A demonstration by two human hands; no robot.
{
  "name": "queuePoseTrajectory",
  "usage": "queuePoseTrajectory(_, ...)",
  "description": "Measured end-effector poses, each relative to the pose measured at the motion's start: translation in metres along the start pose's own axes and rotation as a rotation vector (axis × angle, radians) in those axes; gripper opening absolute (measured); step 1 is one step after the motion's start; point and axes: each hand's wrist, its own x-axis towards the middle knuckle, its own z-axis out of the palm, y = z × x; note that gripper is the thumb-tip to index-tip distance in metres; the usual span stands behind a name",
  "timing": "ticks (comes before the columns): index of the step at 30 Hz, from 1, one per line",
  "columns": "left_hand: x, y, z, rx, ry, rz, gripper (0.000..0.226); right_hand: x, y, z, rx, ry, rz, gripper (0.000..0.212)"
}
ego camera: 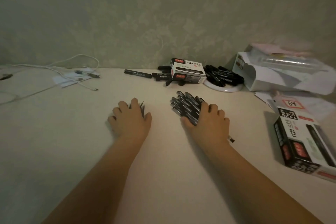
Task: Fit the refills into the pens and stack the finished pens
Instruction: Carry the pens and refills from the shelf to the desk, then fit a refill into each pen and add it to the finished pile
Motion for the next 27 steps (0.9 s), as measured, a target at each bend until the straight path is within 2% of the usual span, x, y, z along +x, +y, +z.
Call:
queuePoseTrajectory(11,-0.016,-0.004,-0.008,0.004,0.021,-0.008,0.041,-0.001,-0.003,-0.001,-0.100,-0.022,0.043,0.068)
queuePoseTrajectory(24,-0.012,-0.006,-0.003,0.055,0.069,-0.004,0.048,0.005,0.000,-0.012,-0.100,-0.204,0.066,0.084)
queuePoseTrajectory(27,-0.007,-0.008,-0.002,0.021,0.087,0.010,0.047,0.007,0.000,-0.014,-0.085,-0.180,0.044,0.086)
